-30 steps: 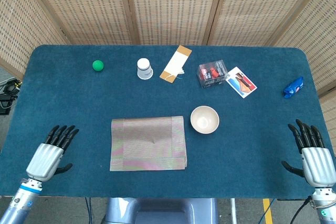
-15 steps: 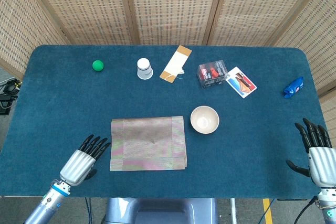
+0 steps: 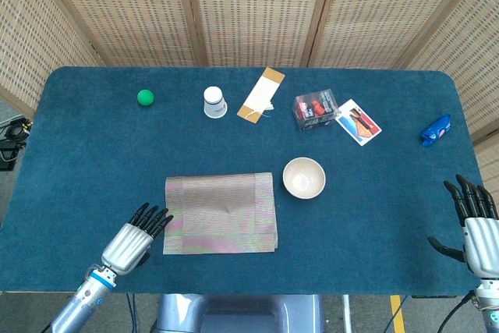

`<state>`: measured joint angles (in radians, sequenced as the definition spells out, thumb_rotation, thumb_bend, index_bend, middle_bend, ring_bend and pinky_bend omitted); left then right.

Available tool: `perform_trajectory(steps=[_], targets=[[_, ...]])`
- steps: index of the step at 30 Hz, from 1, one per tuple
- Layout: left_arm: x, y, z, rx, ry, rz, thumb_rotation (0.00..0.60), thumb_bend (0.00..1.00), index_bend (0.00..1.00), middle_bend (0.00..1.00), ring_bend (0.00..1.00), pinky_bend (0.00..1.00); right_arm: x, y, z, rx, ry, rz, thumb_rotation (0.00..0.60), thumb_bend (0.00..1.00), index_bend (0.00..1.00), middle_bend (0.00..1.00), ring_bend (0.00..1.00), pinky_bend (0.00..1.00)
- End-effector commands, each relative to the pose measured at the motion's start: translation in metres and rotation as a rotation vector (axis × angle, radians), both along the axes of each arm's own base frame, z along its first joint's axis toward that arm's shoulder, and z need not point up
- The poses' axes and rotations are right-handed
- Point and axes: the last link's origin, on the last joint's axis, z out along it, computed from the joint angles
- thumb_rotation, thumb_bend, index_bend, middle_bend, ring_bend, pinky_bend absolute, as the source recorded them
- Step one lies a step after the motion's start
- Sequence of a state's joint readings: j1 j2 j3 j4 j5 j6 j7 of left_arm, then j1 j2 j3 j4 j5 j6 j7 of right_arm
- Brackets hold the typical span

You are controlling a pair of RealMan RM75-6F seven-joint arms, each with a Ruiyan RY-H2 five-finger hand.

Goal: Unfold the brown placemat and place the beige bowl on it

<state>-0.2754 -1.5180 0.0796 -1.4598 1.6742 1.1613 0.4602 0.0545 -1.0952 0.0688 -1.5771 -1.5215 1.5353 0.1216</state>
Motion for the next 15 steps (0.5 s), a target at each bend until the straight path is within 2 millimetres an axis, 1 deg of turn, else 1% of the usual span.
perform_trajectory(steps=[1, 15], targets=[[0.000, 0.002, -0.004, -0.003, 0.009, 0.003, 0.600, 0.24, 0.00, 0.00, 0.00, 0.00, 0.000, 0.000, 0.000, 0.001, -0.004, -0.001, 0.600, 0.09, 0.08, 0.00, 0.00, 0.00], [0.010, 0.006, -0.020, -0.023, 0.027, -0.020, 0.600, 0.24, 0.00, 0.00, 0.00, 0.00, -0.001, 0.000, 0.003, 0.000, -0.017, -0.010, 0.600, 0.09, 0.08, 0.00, 0.00, 0.00]])
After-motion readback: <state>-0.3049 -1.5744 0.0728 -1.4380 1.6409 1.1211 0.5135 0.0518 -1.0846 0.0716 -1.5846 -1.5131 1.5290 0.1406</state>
